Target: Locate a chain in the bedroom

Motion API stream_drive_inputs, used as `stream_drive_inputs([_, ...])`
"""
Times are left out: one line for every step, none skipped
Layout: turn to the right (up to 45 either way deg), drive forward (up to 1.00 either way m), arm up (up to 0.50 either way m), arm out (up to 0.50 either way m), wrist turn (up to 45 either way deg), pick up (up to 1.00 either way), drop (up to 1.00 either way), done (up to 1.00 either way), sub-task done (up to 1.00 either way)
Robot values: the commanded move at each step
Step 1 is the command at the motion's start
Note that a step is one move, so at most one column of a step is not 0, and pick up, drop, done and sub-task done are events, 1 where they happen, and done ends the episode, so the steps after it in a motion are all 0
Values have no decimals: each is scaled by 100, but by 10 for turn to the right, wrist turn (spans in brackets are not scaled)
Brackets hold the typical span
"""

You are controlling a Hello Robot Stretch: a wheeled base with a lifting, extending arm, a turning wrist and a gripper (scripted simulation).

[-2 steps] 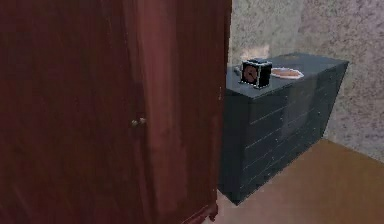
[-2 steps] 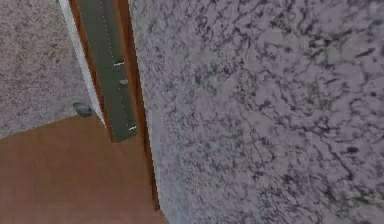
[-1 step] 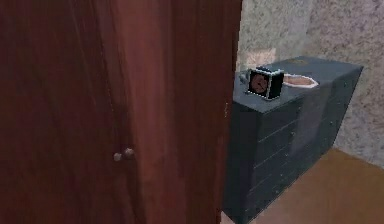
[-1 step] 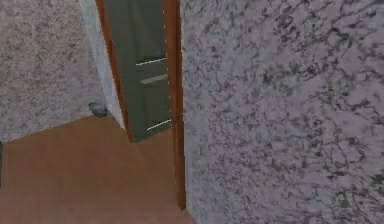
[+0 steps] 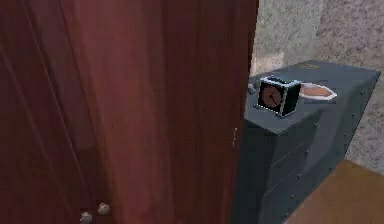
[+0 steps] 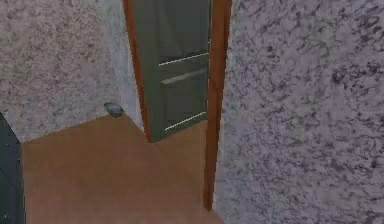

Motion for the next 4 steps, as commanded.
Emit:
stream_drive_inputs([450, 0, 0, 0, 0, 0, 0, 0, 0])
stream_drive_inputs([270, 0, 0, 0, 0, 0, 0, 0, 0])
stream_drive_inputs([0, 80, 0, 0, 0, 0, 0, 0, 0])
stream_drive_inputs([390, 0, 0, 0, 0, 0, 0, 0, 0])
